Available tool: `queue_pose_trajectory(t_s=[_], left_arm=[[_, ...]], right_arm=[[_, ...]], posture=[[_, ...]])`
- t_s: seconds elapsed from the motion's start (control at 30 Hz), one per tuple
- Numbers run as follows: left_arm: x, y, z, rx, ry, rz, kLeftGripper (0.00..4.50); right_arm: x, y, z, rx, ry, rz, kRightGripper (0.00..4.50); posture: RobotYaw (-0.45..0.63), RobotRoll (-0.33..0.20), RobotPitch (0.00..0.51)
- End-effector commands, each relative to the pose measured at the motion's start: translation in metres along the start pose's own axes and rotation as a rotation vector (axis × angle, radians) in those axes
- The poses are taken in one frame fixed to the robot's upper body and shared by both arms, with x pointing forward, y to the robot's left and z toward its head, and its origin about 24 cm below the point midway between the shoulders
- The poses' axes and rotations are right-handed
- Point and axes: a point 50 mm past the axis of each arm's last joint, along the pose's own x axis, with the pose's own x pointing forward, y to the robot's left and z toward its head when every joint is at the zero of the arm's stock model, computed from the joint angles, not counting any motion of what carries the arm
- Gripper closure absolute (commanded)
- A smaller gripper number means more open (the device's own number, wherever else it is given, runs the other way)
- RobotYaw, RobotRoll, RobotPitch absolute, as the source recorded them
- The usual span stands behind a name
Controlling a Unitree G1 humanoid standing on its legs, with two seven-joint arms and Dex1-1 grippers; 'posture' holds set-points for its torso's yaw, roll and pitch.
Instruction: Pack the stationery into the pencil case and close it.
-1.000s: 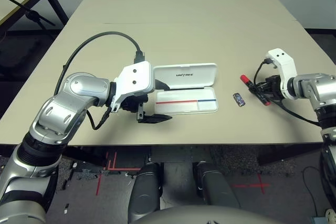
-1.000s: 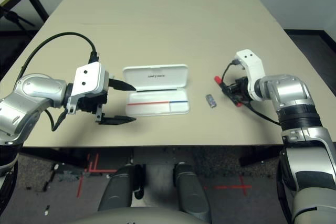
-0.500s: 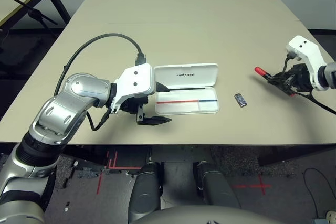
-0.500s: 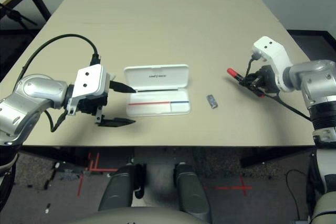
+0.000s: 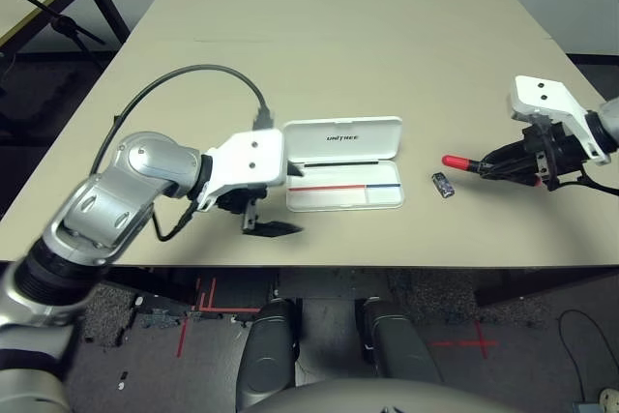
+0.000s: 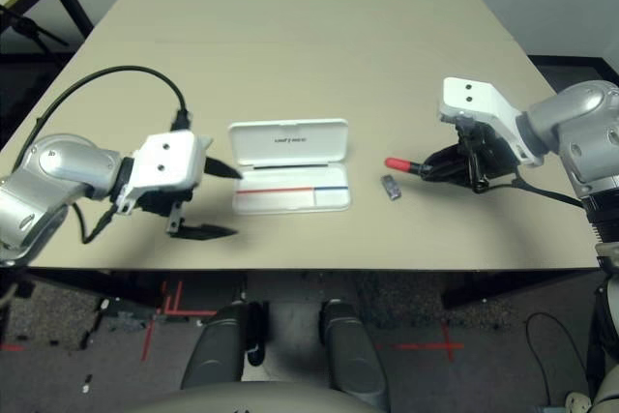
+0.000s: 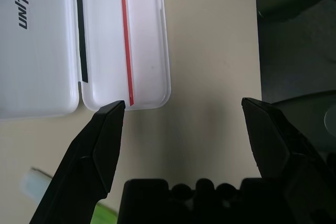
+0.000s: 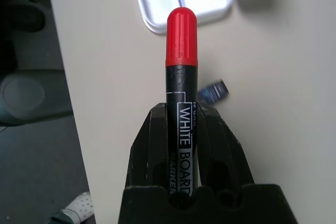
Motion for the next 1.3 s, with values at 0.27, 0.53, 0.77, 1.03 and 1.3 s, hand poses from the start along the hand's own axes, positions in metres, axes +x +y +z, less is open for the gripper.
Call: queue_pose_trajectory(t_s=[0.27,0.53,0.77,1.03,1.3], left_arm=[[0.006,0.001,0.007,-0.031,-0.237,0.056,0.00],[0.006,0.001,0.010,-0.039,-0.251,0.066,0.00],[0.006,0.000,0.011,-0.044,-0.251,0.076,0.00],[0.006,-0.001,0.010,-0.051,-0.249,0.081,0.00],[0.006,-0.002,0.009,-0.053,-0.247,0.083,0.00]], right_arm=[[0.037,-0.004,0.038,-0.171,-0.072,0.061,3.99],[0.067,-0.009,0.057,-0.247,-0.110,0.062,3.99],[0.094,-0.015,0.066,-0.289,-0.132,0.035,3.99],[0.115,-0.019,0.069,-0.317,-0.147,0.025,3.99],[0.121,-0.017,0.072,-0.355,-0.188,0.014,3.25]], posture=[[0.04,0.000,0.116],[0.06,0.000,0.114],[0.08,0.000,0.115],[0.08,0.000,0.115],[0.08,0.000,0.114]])
